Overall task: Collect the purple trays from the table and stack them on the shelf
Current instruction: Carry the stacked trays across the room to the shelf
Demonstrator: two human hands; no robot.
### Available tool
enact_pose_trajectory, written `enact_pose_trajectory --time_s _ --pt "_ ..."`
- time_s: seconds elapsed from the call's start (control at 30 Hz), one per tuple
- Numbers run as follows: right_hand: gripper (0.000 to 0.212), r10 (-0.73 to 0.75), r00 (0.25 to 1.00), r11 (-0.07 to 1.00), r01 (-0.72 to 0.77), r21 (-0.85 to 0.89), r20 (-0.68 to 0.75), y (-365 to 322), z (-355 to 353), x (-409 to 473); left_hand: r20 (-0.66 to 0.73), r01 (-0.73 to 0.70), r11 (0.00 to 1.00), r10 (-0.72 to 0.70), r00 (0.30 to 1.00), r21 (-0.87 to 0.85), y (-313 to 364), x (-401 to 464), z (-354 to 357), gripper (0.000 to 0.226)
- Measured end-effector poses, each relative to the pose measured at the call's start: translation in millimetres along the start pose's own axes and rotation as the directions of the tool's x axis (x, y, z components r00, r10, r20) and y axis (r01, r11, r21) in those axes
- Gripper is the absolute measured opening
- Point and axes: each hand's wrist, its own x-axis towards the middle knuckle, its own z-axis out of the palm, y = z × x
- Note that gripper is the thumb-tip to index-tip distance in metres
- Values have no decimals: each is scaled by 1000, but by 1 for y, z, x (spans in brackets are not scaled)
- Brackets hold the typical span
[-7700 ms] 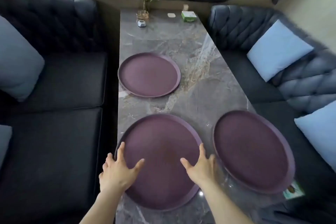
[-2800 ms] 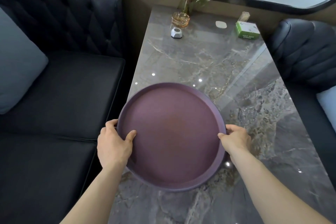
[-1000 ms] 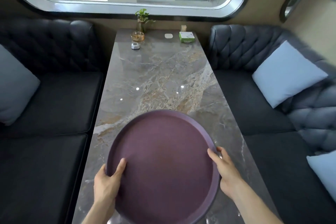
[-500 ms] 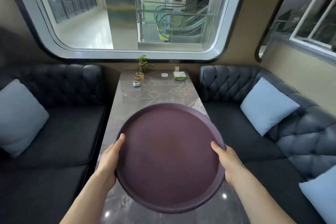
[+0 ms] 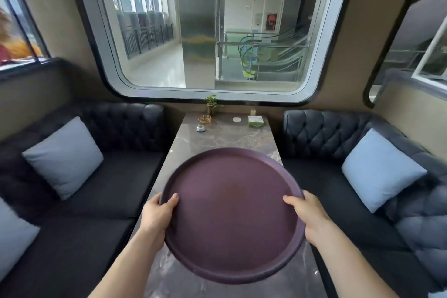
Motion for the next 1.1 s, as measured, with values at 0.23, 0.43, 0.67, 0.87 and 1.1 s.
enact_pose_trajectory --time_s 0.23,0.43,0.67,0.87,1.1 --pt "31 -26 985 999 33 -38 173 -18 43 -4 -147 -17 998 9 989 -54 18 -36 -47 24" --pt "26 -105 937 990 131 -58 333 -36 130 -38 -331 -50 993 14 943 -103 22 -71 -134 28" --pt "16 -146 801 967 239 -86 581 -44 269 -133 -577 -146 977 29 817 -158 10 -140 -283 27" --pt "10 -139 631 936 336 -107 764 -12 386 -264 -775 -198 966 -6 632 -169 -22 -238 -425 33" --pt "13 -35 365 924 366 -109 930 57 490 -442 -926 -287 931 -112 360 -224 -81 -384 -551 38"
